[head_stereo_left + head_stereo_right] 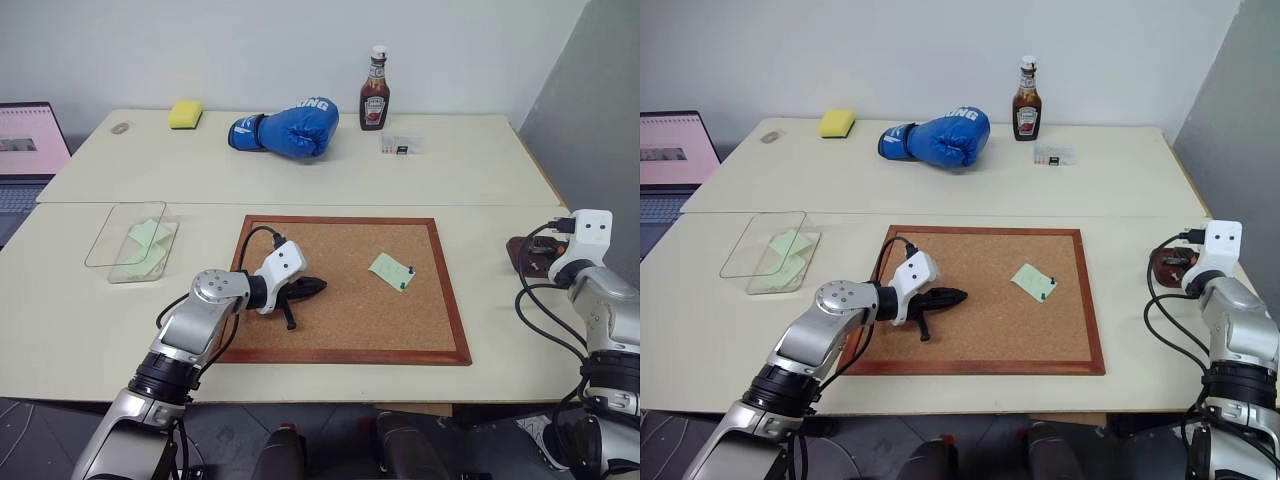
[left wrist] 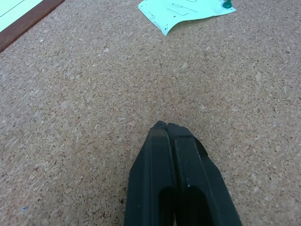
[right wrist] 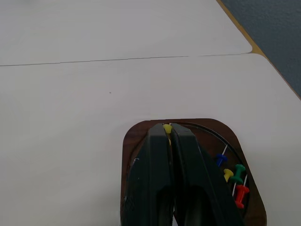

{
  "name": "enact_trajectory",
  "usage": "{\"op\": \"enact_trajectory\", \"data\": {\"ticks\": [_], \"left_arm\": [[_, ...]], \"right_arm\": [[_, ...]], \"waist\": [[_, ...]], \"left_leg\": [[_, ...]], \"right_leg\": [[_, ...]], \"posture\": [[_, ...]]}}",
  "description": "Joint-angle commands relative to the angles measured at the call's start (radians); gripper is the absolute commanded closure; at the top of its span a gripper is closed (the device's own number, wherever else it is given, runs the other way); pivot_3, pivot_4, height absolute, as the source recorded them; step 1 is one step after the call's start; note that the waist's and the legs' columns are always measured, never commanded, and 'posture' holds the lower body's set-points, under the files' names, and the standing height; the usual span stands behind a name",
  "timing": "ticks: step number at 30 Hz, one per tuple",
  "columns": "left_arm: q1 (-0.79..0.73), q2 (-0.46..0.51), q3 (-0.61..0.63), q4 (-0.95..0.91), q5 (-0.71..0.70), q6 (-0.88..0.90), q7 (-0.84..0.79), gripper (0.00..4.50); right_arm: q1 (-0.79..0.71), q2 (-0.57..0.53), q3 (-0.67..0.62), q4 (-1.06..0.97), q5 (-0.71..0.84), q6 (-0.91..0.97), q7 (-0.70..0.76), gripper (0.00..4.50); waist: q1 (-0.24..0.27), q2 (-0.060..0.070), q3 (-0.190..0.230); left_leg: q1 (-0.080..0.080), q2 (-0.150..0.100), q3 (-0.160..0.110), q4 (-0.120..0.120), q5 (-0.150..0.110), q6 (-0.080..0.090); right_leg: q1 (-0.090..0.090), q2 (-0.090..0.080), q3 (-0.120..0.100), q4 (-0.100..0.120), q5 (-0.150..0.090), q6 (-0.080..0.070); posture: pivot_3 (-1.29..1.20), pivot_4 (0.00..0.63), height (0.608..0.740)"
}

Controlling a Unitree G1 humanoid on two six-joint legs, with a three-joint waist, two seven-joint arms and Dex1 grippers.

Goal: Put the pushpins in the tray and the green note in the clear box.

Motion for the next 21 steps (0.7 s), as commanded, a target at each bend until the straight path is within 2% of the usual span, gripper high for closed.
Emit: {"op": "enact_trajectory", "data": {"ticks": [1,3,4,5,6,7,17,21], "left_arm": [[0.012,0.009,-0.012,0.002,0.019,0.014,0.002,4.5],[0.016,0.01,-0.009,-0.005,0.017,0.018,0.005,4.5],[0.019,0.012,-0.007,-0.009,0.016,0.019,0.005,4.5],[0.021,0.014,-0.006,-0.011,0.016,0.02,0.005,4.5],[0.025,0.015,-0.005,-0.013,0.016,0.021,0.006,4.5],[0.028,0.017,-0.005,-0.015,0.017,0.021,0.007,4.5],[0.021,0.014,-0.01,-0.011,0.015,0.022,0.015,4.5],[0.016,0.012,-0.012,-0.006,0.016,0.021,0.013,4.5]], "right_arm": [[-0.036,-0.011,-0.015,0.069,-0.002,-0.077,-0.007,4.49],[-0.046,-0.017,-0.009,0.107,-0.01,-0.1,-0.008,4.49],[-0.05,-0.019,-0.007,0.116,-0.01,-0.107,-0.007,4.26],[-0.053,-0.02,-0.006,0.122,-0.01,-0.112,-0.005,4.26],[-0.054,-0.021,-0.004,0.126,-0.01,-0.116,-0.003,4.0],[-0.053,-0.02,-0.002,0.126,-0.01,-0.118,-0.001,3.93],[-0.035,-0.033,0.037,0.097,-0.038,-0.163,0.007,1.62],[-0.023,-0.037,0.039,0.06,-0.04,-0.168,0.009,0.88]], "waist": [[-0.002,0.0,0.0],[-0.003,0.0,0.0],[-0.004,0.0,0.0],[-0.004,0.0,0.0],[-0.005,0.0,0.0],[-0.006,0.0,0.0],[-0.013,0.0,0.0],[-0.013,0.0,0.0]], "left_leg": [[0.0,0.0,0.0,0.0,0.0,0.0],[0.0,0.0,0.0,0.0,0.0,0.0],[0.0,0.0,0.0,0.0,0.0,0.0],[0.0,0.0,0.0,0.0,0.0,0.0],[0.0,0.0,0.0,0.0,0.0,0.0],[0.0,0.0,0.0,0.0,0.0,0.0],[0.0,0.0,0.0,0.0,0.0,0.0],[0.0,0.0,0.0,0.0,0.0,0.0]], "right_leg": [[0.0,0.0,0.0,0.0,0.0,0.0],[0.0,0.0,0.0,0.0,0.0,0.0],[0.0,0.0,0.0,0.0,0.0,0.0],[0.0,0.0,0.0,0.0,0.0,0.0],[0.0,0.0,0.0,0.0,0.0,0.0],[0.0,0.0,0.0,0.0,0.0,0.0],[0.0,0.0,0.0,0.0,0.0,0.0],[0.0,0.0,0.0,0.0,0.0,0.0]], "posture": [[0.0,0.15,0.74],[0.0,0.15,0.74],[0.0,0.15,0.74],[0.0,0.15,0.74],[0.0,0.15,0.74],[0.0,0.15,0.74],[0.0,0.15,0.74],[0.0,0.15,0.74]]}}
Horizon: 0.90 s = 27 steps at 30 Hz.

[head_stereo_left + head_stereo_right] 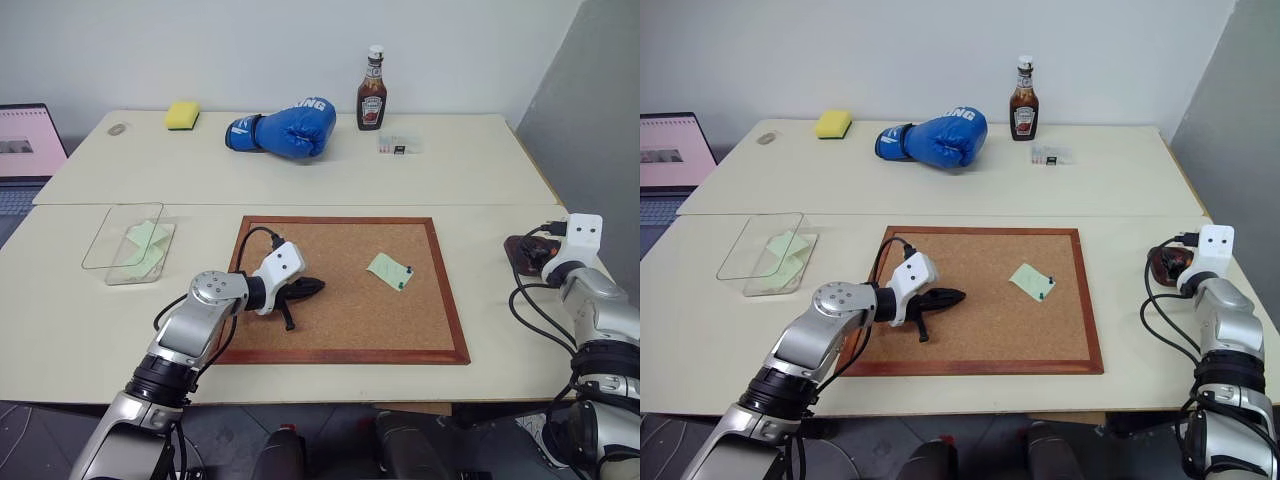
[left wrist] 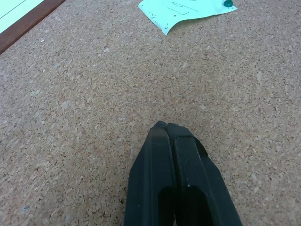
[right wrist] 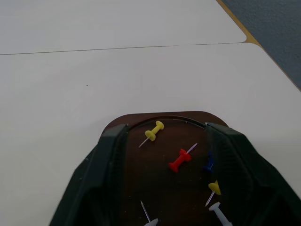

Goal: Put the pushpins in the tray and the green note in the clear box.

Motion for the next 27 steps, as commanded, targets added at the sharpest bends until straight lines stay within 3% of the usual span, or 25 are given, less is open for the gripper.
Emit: {"op": "enact_trajectory", "data": {"ticks": [1,2,13,27], "left_arm": [[0.003,0.004,-0.014,0.013,0.016,0.014,-0.005,4.5],[0.003,0.004,-0.014,0.013,0.016,0.014,-0.005,4.5],[-0.002,0.001,-0.019,0.023,0.016,0.009,-0.01,4.5],[0.019,0.009,-0.016,0.001,0.014,0.015,-0.008,4.5]], "right_arm": [[0.012,-0.03,-0.005,-0.091,-0.004,-0.029,0.007,0.77],[0.02,-0.032,-0.002,-0.115,-0.005,-0.031,0.011,0.51],[0.22,-0.031,0.213,-0.655,0.155,0.065,0.378,0.51],[0.227,0.095,0.354,-0.612,0.124,0.058,0.372,0.51]], "waist": [[0.0,0.0,0.0],[0.0,0.0,0.0],[-0.003,0.0,0.0],[-0.003,0.0,0.0]], "left_leg": [[0.0,0.0,0.0,0.0,0.0,0.0],[0.0,0.0,0.0,0.0,0.0,0.0],[0.0,0.0,-0.001,0.0,0.0,0.0],[0.0,0.0,-0.001,0.0,0.0,0.0]], "right_leg": [[0.0,0.0,0.0,0.0,0.0,0.0],[0.0,0.0,0.0,0.0,0.0,0.0],[0.0,0.0,0.0,0.0,0.0,0.0],[0.0,0.0,-0.001,0.0,0.0,0.0]], "posture": [[0.0,0.15,0.74],[0.0,0.15,0.74],[0.0,0.15,0.74],[0.0,0.15,0.74]]}}
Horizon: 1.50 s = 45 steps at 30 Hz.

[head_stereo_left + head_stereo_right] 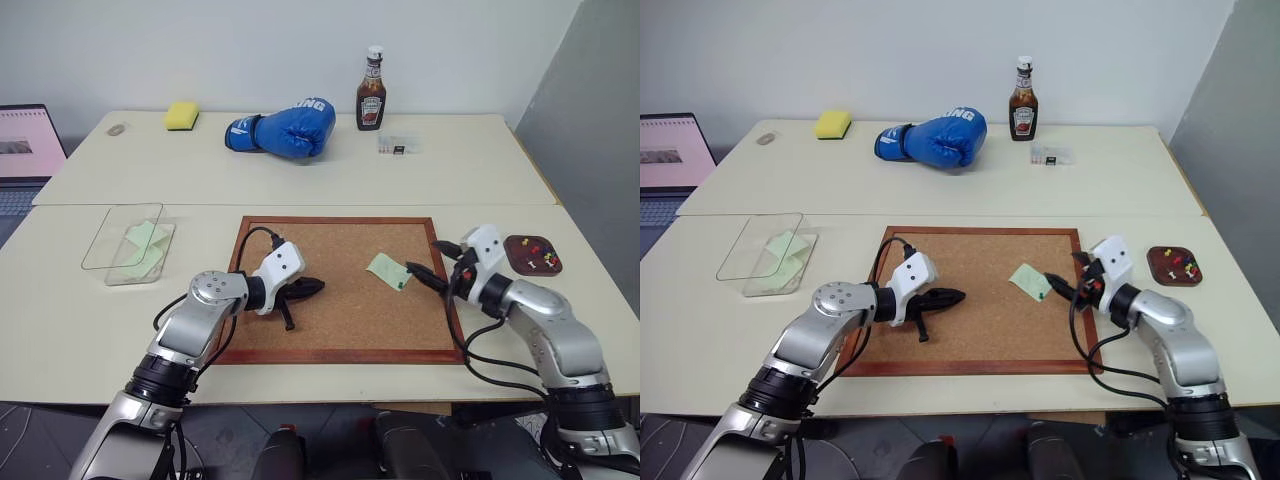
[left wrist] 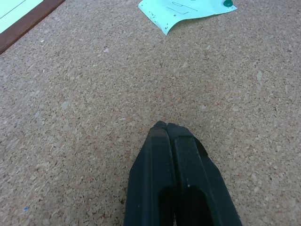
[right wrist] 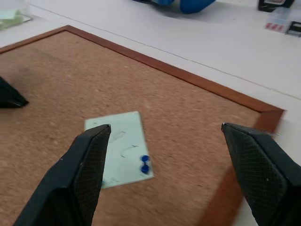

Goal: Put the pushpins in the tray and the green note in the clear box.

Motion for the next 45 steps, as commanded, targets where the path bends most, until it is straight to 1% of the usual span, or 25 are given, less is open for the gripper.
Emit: {"op": "enact_trajectory", "data": {"ticks": [1,2,4,5,6,11,13,14,15,16,18,22,29,37,45], "left_arm": [[0.017,0.009,-0.014,0.002,0.014,0.017,-0.007,4.5],[0.017,0.01,-0.013,0.002,0.014,0.017,-0.007,4.5],[0.018,0.01,-0.012,0.0,0.014,0.017,-0.006,4.5],[0.018,0.01,-0.012,-0.001,0.014,0.018,-0.005,4.5],[0.019,0.01,-0.012,-0.001,0.014,0.018,-0.005,4.5],[0.022,0.012,-0.012,-0.006,0.013,0.021,-0.004,4.5],[0.02,0.012,-0.011,-0.005,0.013,0.021,-0.004,4.5],[0.018,0.012,-0.011,-0.003,0.013,0.021,-0.004,4.5],[0.017,0.012,-0.011,-0.001,0.013,0.02,-0.004,4.5],[0.017,0.012,-0.01,-0.002,0.013,0.02,-0.003,4.5],[0.016,0.01,-0.013,0.0,0.013,0.02,-0.004,4.5],[0.014,0.009,-0.014,0.0,0.013,0.021,-0.004,4.5],[0.02,0.012,-0.01,-0.008,0.011,0.026,-0.001,4.5],[0.031,0.017,-0.009,-0.021,0.01,0.039,0.0,4.5],[0.026,0.024,-0.017,-0.019,0.013,0.047,-0.011,4.5]], "right_arm": [[-0.01,0.014,0.017,0.021,-0.014,-0.017,0.008,0.51],[-0.011,0.016,0.021,0.031,-0.017,-0.019,0.01,0.51],[-0.017,0.016,0.032,0.06,-0.032,-0.036,0.016,0.87],[-0.02,0.018,0.033,0.074,-0.035,-0.041,0.017,0.93],[-0.024,0.019,0.033,0.084,-0.038,-0.046,0.019,1.17],[-0.028,0.022,0.035,0.11,-0.049,-0.059,0.022,2.1],[-0.029,0.026,0.036,0.114,-0.051,-0.061,0.023,2.62],[-0.031,0.028,0.037,0.117,-0.052,-0.062,0.023,2.73],[-0.034,0.032,0.038,0.121,-0.053,-0.063,0.022,2.99],[-0.034,0.034,0.038,0.122,-0.053,-0.063,0.022,3.15],[-0.044,0.046,0.041,0.134,-0.055,-0.068,0.021,3.64],[-0.055,0.058,0.04,0.152,-0.065,-0.072,0.021,4.45],[-0.058,0.064,0.029,0.166,-0.074,-0.077,0.017,4.45],[-0.046,0.061,-0.039,0.02,0.029,-0.011,0.02,4.45],[-0.039,0.036,-0.074,-0.051,0.047,0.037,-0.009,4.45]], "waist": [[0.0,0.0,0.0],[0.0,0.0,0.0],[0.0,0.0,0.0],[0.0,0.0,0.0],[0.0,0.0,0.0],[0.0,0.0,0.0],[0.0,0.0,0.0],[0.0,0.0,0.0],[0.0,0.0,0.0],[-0.001,0.0,0.0],[-0.001,0.0,0.0],[-0.001,0.0,0.0],[-0.002,0.0,0.0],[-0.003,0.001,0.0],[-0.003,0.0,0.0]], "left_leg": [[0.0,0.0,0.0,0.0,0.0,0.0],[0.0,0.0,0.0,0.0,0.0,0.0],[0.0,0.0,0.0,0.0,0.0,0.0],[0.0,0.0,0.0,0.0,0.0,0.0],[0.0,0.0,0.0,0.0,0.0,0.0],[0.0,0.0,0.0,0.0,0.0,0.0],[0.0,0.0,0.0,0.0,0.0,0.0],[0.0,0.0,0.0,0.0,0.0,0.0],[0.0,0.0,0.0,0.0,0.0,0.0],[0.0,0.0,0.0,0.0,0.0,0.0],[0.0,0.0,0.0,0.0,0.0,0.0],[0.0,0.0,0.0,0.0,0.0,0.0],[0.001,0.0,0.0,0.0,0.0,0.0],[0.0,0.0,0.0,0.0,0.0,0.0],[0.0,0.0,0.0,-0.001,0.0,0.0]], "right_leg": [[0.0,0.0,0.0,0.0,0.0,0.0],[0.0,0.0,0.0,0.0,0.0,0.0],[0.0,0.0,0.0,0.0,0.0,0.0],[0.0,0.0,0.0,0.0,0.0,0.0],[0.0,0.0,0.0,0.0,0.0,0.0],[0.0,0.0,0.0,0.0,0.0,0.0],[0.0,0.0,0.0,0.0,0.0,0.0],[0.0,0.0,0.0,0.0,0.0,0.0],[0.0,0.0,0.0,0.0,0.0,0.0],[0.0,0.0,0.0,0.0,0.0,0.0],[0.0,0.0,0.0,0.0,0.0,0.0],[0.0,0.0,0.0,0.0,0.0,0.0],[0.0,0.0,0.0,0.0,0.0,0.0],[-0.001,0.0,0.0,0.0,0.0,0.0],[-0.001,0.0,0.0,0.0,0.0,0.0]], "posture": [[0.0,0.15,0.74],[0.0,0.15,0.74],[0.0,0.15,0.74],[0.0,0.15,0.74],[0.0,0.15,0.74],[0.0,0.15,0.74],[0.0,0.15,0.74],[0.0,0.15,0.74],[0.0,0.15,0.74],[0.0,0.15,0.74],[0.0,0.15,0.74],[0.0,0.15,0.74],[0.0,0.15,0.74],[0.0,0.15,0.74],[0.0,0.15,0.74]]}}
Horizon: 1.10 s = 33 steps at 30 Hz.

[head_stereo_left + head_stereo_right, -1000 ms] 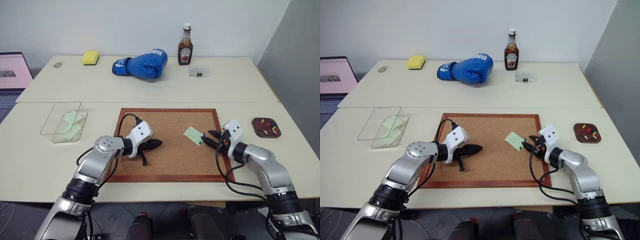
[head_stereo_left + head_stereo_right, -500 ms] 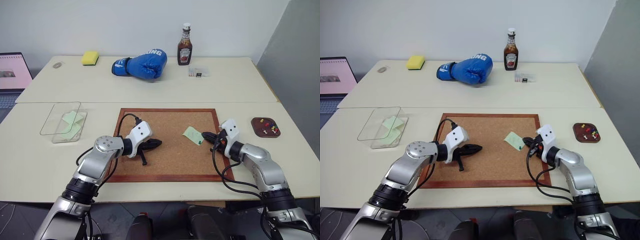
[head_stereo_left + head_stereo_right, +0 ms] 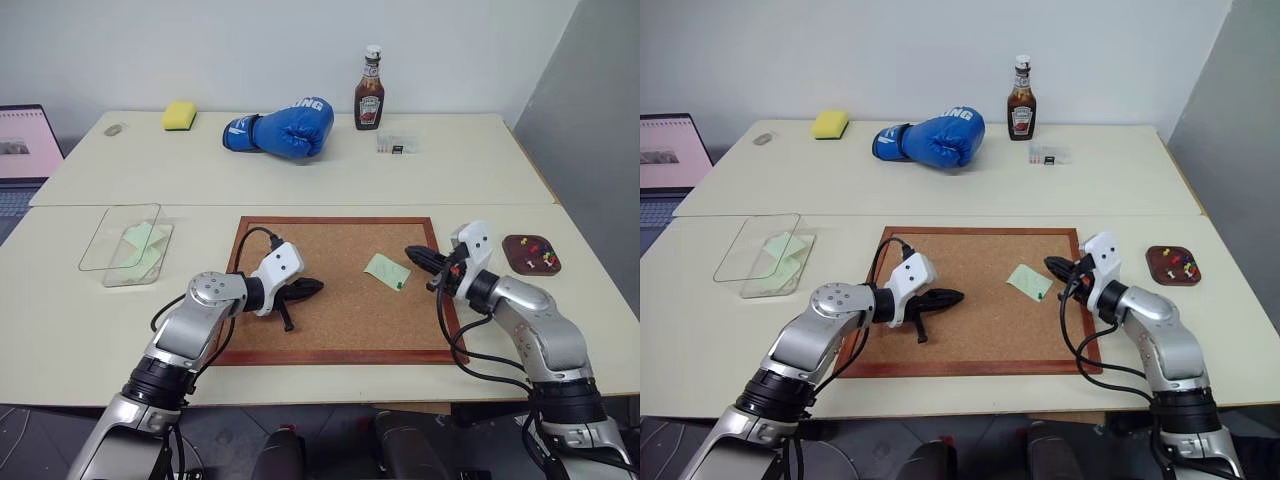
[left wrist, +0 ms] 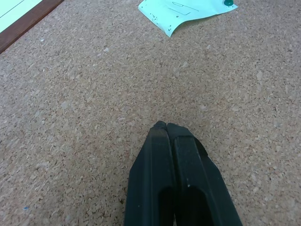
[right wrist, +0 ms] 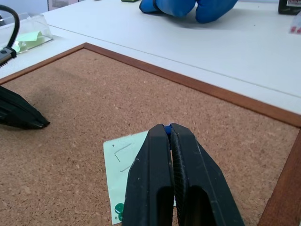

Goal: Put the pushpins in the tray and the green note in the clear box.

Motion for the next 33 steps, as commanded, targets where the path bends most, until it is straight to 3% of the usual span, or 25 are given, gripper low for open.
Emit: {"op": "enact_trajectory", "data": {"ticks": [1,7,15,33], "left_arm": [[0.014,0.014,-0.021,0.009,0.014,0.024,-0.017,4.5],[0.017,0.015,-0.021,0.011,0.014,0.021,-0.018,4.5],[0.013,0.013,-0.027,0.016,0.013,0.02,-0.027,4.5],[0.004,0.023,-0.027,0.023,0.018,0.015,-0.043,4.5]], "right_arm": [[-0.006,-0.017,-0.054,-0.052,0.013,0.0,-0.034,4.45],[-0.012,-0.099,-0.07,0.036,-0.224,-0.163,-0.207,4.45],[-0.039,-0.171,-0.197,0.221,-0.318,-0.218,-0.384,4.45],[-0.167,-0.093,-0.358,0.461,-0.112,-0.066,-0.421,4.45]], "waist": [[0.0,0.0,0.0],[0.0,0.0,0.0],[0.0,0.0,0.0],[-0.001,0.0,0.0]], "left_leg": [[0.0,0.0,0.0,0.0,0.0,0.0],[0.0,0.0,0.0,0.0,0.0,0.0],[0.0,0.0,0.001,0.0,0.0,0.0],[0.0,0.0,0.001,0.0,0.0,0.0]], "right_leg": [[0.0,0.0,0.0,0.0,0.0,0.0],[0.0,0.0,0.0,0.0,0.0,0.0],[0.0,0.0,0.001,-0.001,0.0,0.0],[0.0,0.0,0.001,0.0,0.0,0.0]], "posture": [[0.0,0.15,0.74],[0.0,0.15,0.74],[0.0,0.15,0.74],[0.0,0.15,0.74]]}}
